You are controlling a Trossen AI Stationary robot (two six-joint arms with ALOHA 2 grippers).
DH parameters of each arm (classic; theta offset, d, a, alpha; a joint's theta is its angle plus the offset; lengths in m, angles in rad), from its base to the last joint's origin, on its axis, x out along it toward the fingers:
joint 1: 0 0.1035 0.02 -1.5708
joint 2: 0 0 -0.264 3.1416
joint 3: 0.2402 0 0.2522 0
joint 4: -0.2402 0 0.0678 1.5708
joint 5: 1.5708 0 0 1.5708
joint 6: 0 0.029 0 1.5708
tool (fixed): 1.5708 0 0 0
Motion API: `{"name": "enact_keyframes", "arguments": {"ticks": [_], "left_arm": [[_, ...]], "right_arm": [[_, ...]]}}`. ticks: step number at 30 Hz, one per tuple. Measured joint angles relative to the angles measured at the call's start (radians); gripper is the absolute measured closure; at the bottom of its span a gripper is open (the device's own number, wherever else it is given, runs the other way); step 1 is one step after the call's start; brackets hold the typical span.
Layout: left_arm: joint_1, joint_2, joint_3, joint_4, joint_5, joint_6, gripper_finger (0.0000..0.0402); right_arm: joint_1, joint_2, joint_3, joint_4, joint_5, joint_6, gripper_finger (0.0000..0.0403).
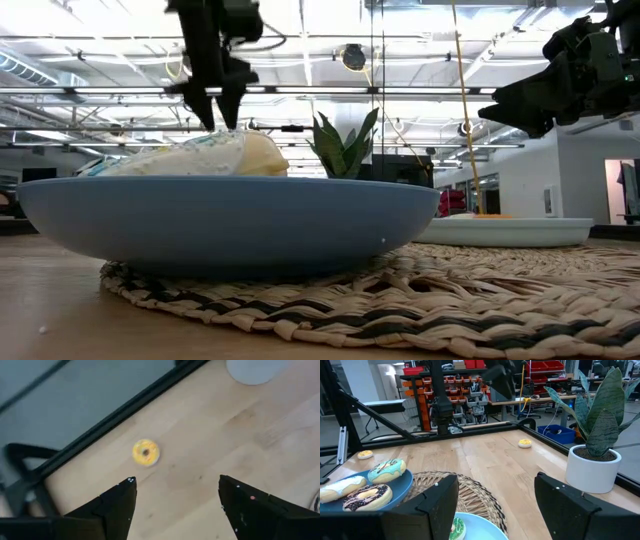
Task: Pick & Place donuts
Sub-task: Put the top small yellow donut on the light blue plate
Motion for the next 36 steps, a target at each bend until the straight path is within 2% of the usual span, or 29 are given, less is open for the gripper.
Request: {"name": "enact_keyframes", "arguments": {"ticks": [4, 8, 15, 22, 26, 36], "left_arm": [[0.122, 0.0, -0.105, 0.192, 0.106, 0.084, 0.0119], [0.237, 0.0, -0.183, 0.308, 0.216, 0.117, 0.0119], [0.327, 0.08, -0.239, 0.365, 0.289, 0.11, 0.0119], [0.317, 0.254, -0.21, 0.402, 0.297, 0.111, 0.0119], [0.318, 0.328, -0.169, 0.369, 0.296, 0.11, 0.0119], [0.316, 0.409, -0.122, 0.328, 0.229, 0.076, 0.0119]], "right_arm": [[0.0, 0.0, 0.0, 0.0, 0.0, 0.0, 0.0161], [0.0, 0.0, 0.0, 0.0, 0.0, 0.0, 0.0161], [0.0, 0.0, 0.0, 0.0, 0.0, 0.0, 0.0161], [0.0, 0.0, 0.0, 0.0, 0.0, 0.0, 0.0161], [0.0, 0.0, 0.0, 0.0, 0.0, 0.0, 0.0161], [0.0, 0.0, 0.0, 0.0, 0.0, 0.0, 0.0161]]}}
